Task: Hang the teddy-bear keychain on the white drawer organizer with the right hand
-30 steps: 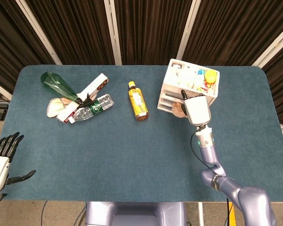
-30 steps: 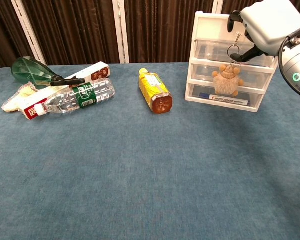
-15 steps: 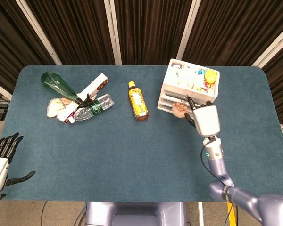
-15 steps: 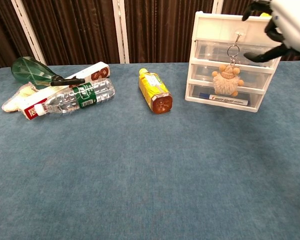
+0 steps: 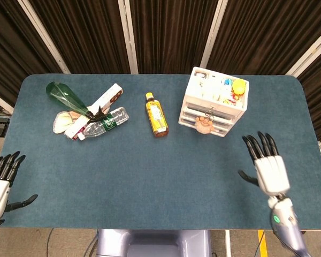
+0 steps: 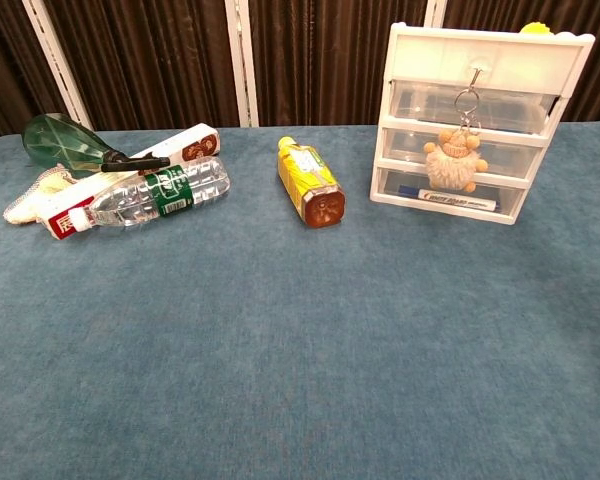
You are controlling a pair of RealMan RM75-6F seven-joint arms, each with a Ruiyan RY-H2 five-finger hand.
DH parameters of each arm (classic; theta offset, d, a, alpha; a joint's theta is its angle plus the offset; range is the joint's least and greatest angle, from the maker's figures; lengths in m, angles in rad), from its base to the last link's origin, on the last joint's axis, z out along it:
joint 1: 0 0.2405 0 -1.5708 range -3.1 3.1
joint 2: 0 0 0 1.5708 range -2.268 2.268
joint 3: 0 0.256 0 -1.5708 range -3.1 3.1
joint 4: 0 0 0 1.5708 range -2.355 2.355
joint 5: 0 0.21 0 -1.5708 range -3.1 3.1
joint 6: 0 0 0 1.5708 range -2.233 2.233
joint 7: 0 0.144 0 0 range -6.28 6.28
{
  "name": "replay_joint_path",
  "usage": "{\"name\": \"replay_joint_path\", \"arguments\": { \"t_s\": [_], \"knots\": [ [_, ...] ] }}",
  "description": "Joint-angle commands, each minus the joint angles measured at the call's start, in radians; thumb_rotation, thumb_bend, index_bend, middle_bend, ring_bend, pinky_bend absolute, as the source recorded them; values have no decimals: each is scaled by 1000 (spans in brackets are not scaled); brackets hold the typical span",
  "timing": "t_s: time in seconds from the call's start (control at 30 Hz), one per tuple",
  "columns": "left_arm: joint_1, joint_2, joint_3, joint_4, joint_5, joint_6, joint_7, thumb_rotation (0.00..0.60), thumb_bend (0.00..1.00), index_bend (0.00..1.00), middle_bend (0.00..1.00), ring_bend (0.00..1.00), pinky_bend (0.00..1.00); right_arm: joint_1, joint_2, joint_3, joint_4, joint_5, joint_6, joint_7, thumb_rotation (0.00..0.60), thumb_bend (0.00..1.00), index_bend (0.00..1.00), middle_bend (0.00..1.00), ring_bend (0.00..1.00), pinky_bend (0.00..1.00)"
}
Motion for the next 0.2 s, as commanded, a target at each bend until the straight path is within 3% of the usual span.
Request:
{"name": "replay_joint_path", "arguments": {
  "t_s": [0.03,0.2],
  "knots": [
    [2,-9,-6,16,-9,4,16,524,86,0,0,0,0,-64,51,-56,-13,-36,27,41,600,46,40,51,0,64],
    [8,-17,-9,30,0,26,20,524,86,0,0,0,0,-114,84,-83,-8,-60,48,84,600,39,35,30,0,58]
  ]
}}
